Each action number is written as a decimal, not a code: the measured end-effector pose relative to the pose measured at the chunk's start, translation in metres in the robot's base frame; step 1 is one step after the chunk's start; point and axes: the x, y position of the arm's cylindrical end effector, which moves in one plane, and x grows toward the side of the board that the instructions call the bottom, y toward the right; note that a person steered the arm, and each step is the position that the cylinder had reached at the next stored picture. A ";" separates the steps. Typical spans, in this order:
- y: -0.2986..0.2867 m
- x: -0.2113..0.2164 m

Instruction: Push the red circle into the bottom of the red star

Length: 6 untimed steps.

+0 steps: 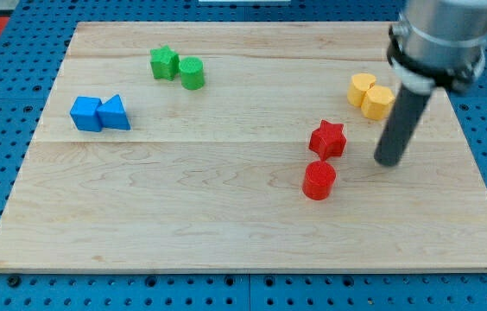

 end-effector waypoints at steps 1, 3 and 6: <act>-0.054 0.042; -0.109 0.049; -0.080 0.020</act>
